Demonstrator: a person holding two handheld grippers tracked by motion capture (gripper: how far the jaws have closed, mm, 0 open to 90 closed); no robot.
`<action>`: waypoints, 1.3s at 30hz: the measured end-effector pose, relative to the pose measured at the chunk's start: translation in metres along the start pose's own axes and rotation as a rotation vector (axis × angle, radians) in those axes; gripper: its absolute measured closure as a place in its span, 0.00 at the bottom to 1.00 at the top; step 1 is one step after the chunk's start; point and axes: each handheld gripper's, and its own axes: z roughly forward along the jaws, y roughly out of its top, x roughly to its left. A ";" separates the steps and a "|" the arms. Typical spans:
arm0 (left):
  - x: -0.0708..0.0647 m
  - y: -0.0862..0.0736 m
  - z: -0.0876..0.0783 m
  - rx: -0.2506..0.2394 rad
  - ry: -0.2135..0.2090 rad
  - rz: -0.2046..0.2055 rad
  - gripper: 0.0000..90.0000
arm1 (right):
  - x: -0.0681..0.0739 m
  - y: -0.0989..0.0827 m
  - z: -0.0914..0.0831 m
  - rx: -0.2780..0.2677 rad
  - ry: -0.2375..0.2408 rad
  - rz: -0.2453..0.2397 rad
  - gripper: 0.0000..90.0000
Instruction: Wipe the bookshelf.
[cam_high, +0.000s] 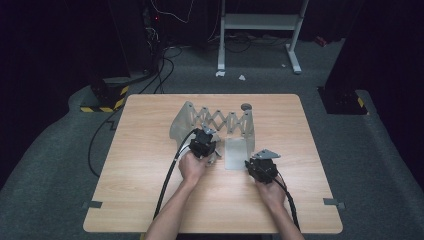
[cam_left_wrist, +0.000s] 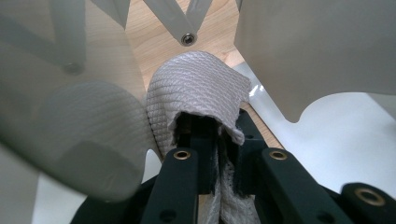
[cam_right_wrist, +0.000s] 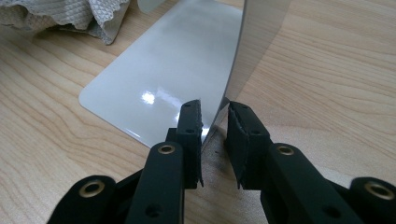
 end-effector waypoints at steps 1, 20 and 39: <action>0.000 0.000 0.000 0.004 0.006 0.007 0.91 | 0.000 0.000 0.000 0.000 0.000 -0.001 0.84; -0.002 0.001 0.001 0.015 0.008 0.033 0.91 | 0.000 0.000 0.000 -0.001 0.001 -0.002 0.84; -0.006 0.036 -0.044 -0.075 0.002 0.059 0.91 | 0.000 0.000 0.000 0.001 0.002 0.001 0.84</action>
